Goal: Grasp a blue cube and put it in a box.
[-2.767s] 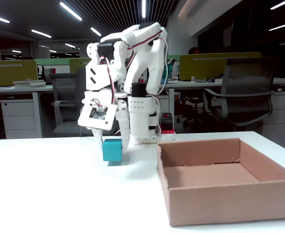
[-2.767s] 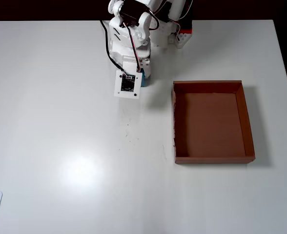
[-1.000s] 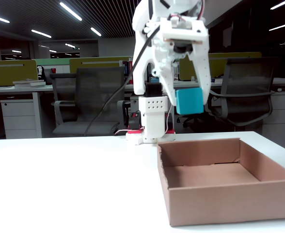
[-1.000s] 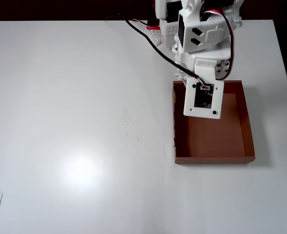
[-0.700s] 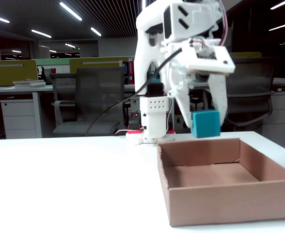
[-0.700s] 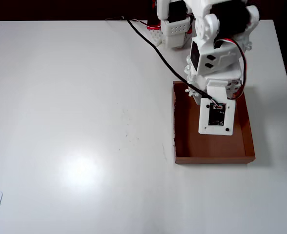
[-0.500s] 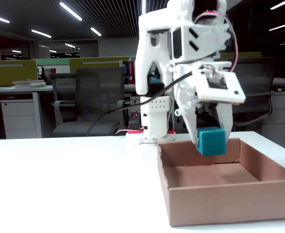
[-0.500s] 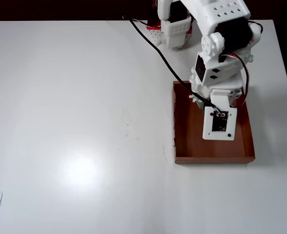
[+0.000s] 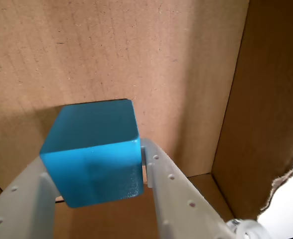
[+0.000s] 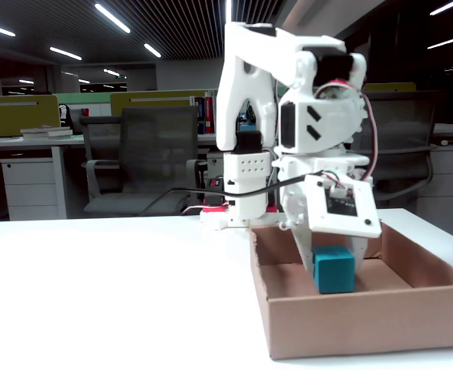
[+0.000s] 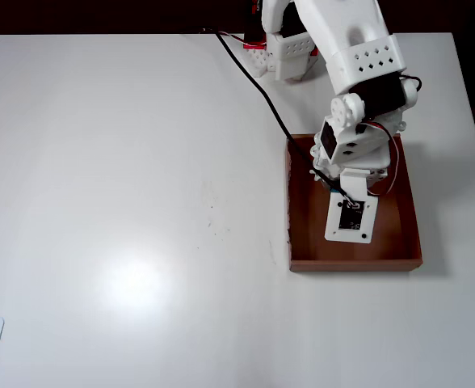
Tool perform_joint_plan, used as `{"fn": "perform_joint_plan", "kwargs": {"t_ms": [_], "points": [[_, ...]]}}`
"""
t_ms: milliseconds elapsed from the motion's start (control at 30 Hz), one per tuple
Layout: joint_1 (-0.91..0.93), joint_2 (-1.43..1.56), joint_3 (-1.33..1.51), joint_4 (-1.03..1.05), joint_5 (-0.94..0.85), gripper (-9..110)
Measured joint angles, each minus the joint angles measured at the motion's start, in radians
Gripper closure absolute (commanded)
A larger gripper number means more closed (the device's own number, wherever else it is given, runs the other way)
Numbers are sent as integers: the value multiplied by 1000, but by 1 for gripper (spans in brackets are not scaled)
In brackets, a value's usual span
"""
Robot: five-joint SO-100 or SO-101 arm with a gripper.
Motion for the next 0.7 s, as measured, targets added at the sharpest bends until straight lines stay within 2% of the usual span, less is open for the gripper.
{"fn": "perform_joint_plan", "kwargs": {"t_ms": [267,700], "points": [[-2,-23,0,-29,11,87],[15,-9,0,20,11,69]]}}
